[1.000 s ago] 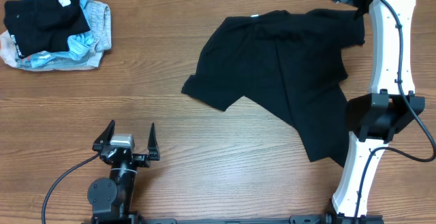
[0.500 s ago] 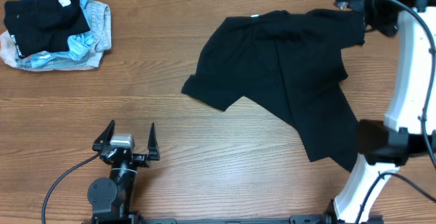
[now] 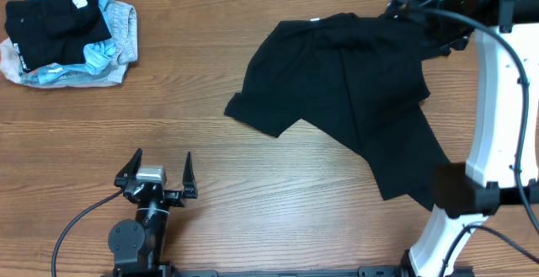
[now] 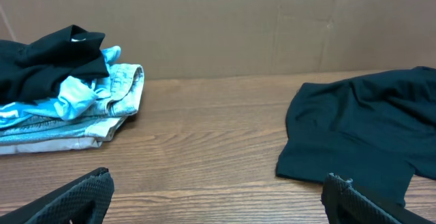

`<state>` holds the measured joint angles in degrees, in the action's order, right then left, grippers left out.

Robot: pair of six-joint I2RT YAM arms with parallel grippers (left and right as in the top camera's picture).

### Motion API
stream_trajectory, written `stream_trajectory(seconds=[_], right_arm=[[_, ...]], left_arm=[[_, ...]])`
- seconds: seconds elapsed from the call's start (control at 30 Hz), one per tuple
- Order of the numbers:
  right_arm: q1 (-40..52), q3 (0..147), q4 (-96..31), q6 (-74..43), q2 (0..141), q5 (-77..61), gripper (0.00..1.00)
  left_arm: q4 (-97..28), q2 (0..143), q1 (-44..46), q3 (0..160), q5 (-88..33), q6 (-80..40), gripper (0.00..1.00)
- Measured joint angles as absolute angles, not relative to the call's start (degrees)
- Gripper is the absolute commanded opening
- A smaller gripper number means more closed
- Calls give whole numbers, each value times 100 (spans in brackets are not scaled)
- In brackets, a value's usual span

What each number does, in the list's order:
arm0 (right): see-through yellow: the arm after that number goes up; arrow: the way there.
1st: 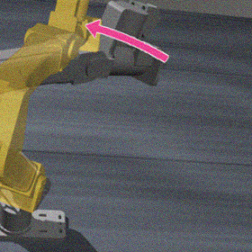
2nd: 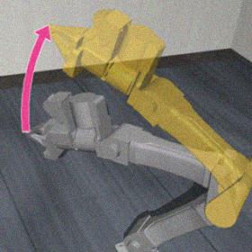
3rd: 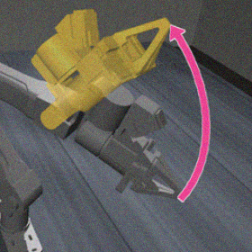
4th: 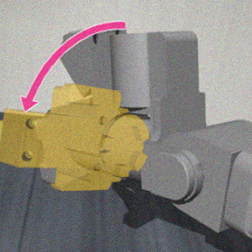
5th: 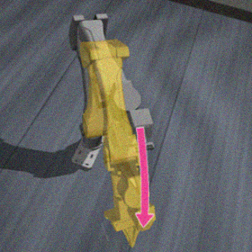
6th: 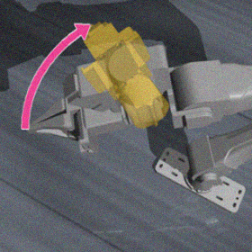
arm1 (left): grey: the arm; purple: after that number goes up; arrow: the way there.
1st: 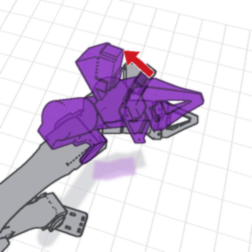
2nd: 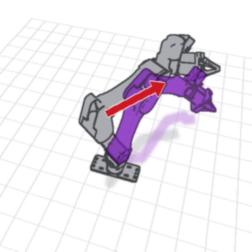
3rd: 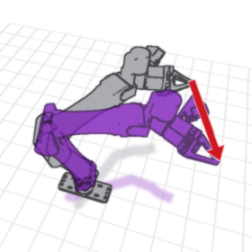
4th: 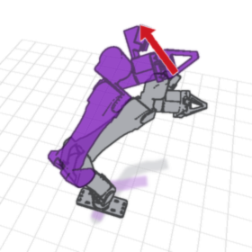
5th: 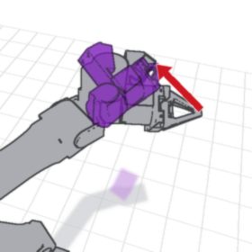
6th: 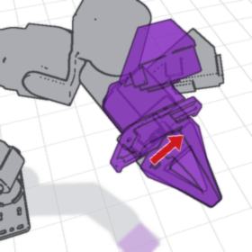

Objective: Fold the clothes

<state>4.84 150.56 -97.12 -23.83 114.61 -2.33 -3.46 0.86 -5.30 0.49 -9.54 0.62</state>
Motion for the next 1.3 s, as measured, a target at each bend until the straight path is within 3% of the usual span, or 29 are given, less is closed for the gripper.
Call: stream_trajectory(seconds=[0.4,0.57,0.77,0.97,1.3], right_arm=[[2095,12890,-9708,-3621,10711,1380,100],[2359,12208,-9697,-4206,10726,1739,100],[1859,12136,-9402,-4456,10726,1900,100],[773,12136,-9133,-4525,10726,2141,100],[-305,12136,-8912,-4543,10726,2248,100]], left_arm=[[-320,86,-530,47,-1007,-69,100],[121,86,-530,47,-1369,-268,100],[1048,84,-530,54,-2152,-631,100],[838,290,-530,600,-2397,-694,100],[-705,3214,-530,3629,-3531,-89,100]])
